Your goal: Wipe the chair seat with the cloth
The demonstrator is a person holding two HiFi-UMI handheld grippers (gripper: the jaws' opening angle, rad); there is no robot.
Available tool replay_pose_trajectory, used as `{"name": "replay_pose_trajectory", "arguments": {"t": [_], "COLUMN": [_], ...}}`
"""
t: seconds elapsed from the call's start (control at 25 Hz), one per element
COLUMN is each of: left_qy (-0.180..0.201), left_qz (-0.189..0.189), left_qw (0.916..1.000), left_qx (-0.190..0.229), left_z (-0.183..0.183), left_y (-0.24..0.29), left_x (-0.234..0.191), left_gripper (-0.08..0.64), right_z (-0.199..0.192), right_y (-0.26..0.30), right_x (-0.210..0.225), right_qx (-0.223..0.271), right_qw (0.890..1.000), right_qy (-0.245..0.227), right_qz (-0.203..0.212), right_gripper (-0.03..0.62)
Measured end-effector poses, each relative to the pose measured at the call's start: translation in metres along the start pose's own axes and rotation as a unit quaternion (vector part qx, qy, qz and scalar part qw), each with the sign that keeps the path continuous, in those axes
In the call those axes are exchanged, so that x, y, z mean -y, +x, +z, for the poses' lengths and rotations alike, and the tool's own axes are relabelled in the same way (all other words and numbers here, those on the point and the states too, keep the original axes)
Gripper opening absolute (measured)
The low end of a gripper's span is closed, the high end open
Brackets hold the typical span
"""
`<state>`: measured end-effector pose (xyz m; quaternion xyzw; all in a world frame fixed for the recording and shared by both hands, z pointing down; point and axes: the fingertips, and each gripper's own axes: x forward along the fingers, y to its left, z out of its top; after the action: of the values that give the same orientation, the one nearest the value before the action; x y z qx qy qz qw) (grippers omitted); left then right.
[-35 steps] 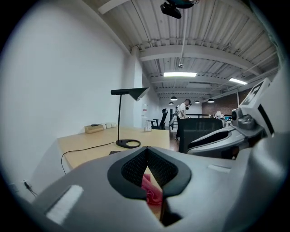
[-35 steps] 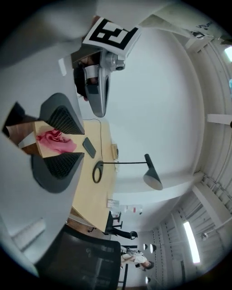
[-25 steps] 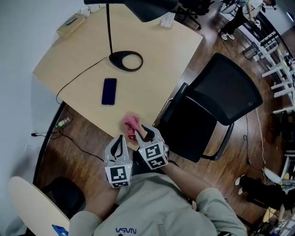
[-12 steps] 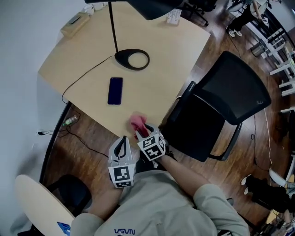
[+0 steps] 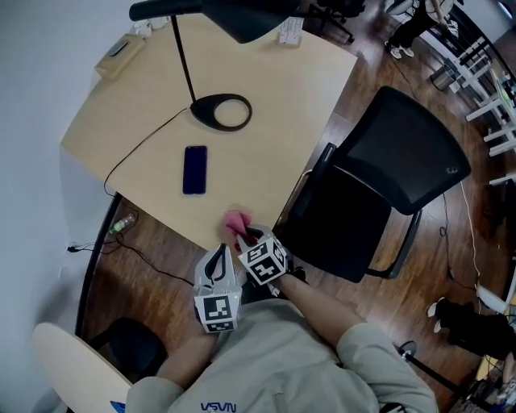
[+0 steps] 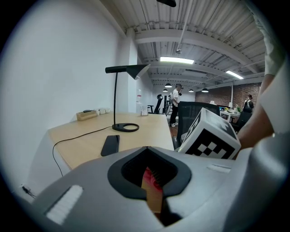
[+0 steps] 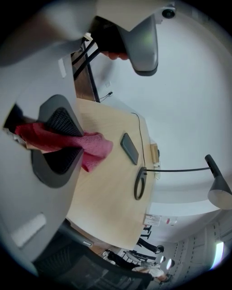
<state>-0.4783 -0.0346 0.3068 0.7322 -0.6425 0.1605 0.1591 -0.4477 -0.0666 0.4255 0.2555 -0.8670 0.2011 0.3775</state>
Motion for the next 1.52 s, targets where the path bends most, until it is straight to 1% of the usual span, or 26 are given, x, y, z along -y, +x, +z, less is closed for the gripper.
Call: {"name": "replay_pose_trajectory", "arguments": {"t": [0.12, 0.32, 0.44, 0.56, 0.68, 0.8, 0.88, 1.04, 1.12, 1.2, 1.36, 1.52], "left_qy": [0.003, 0.017, 0.033, 0.051, 0.055, 0.054, 0.058, 0.065, 0.058, 0.047, 0.030, 0.023], "left_qz": [-0.018, -0.058, -0.087, -0.111, -0.115, -0.114, -0.118, -0.119, -0.116, -0.113, -0.115, -0.115], "left_qw": [0.9998, 0.9981, 0.9955, 0.9922, 0.9916, 0.9918, 0.9914, 0.9906, 0.9913, 0.9921, 0.9920, 0.9909], "left_qx": [0.003, 0.011, 0.018, 0.025, 0.022, 0.014, 0.004, -0.016, -0.019, -0.026, -0.041, -0.066], "left_z": [0.004, 0.016, 0.026, 0.038, 0.047, 0.052, 0.048, 0.036, 0.029, 0.017, -0.016, -0.058], "left_y": [0.011, 0.030, 0.045, 0.060, 0.080, 0.111, 0.132, 0.161, 0.176, 0.190, 0.227, 0.259], "left_x": [0.009, 0.045, 0.080, 0.121, 0.162, 0.206, 0.235, 0.279, 0.298, 0.313, 0.331, 0.333], "left_gripper": [0.005, 0.005, 0.005, 0.005, 0.005, 0.005, 0.005, 0.005, 0.005, 0.005, 0.005, 0.005], "right_z": [0.002, 0.002, -0.006, -0.022, -0.044, -0.064, -0.079, -0.110, -0.124, -0.140, -0.164, -0.180], "right_y": [-0.020, -0.074, -0.109, -0.141, -0.164, -0.177, -0.180, -0.177, -0.172, -0.162, -0.125, -0.081], "right_x": [0.015, 0.065, 0.106, 0.146, 0.182, 0.229, 0.257, 0.300, 0.322, 0.340, 0.375, 0.398], "right_qx": [0.021, 0.071, 0.096, 0.121, 0.125, 0.121, 0.124, 0.124, 0.125, 0.119, 0.102, 0.087], "right_qw": [1.000, 0.994, 0.987, 0.978, 0.972, 0.970, 0.968, 0.962, 0.959, 0.958, 0.958, 0.956], "right_qy": [0.011, 0.051, 0.077, 0.110, 0.138, 0.149, 0.160, 0.196, 0.208, 0.218, 0.222, 0.241], "right_qz": [-0.013, -0.064, -0.101, -0.131, -0.142, -0.149, -0.150, -0.146, -0.145, -0.142, -0.149, -0.141], "right_gripper": [0.074, 0.072, 0.072, 0.072, 0.074, 0.074, 0.073, 0.072, 0.071, 0.055, 0.055, 0.060]}}
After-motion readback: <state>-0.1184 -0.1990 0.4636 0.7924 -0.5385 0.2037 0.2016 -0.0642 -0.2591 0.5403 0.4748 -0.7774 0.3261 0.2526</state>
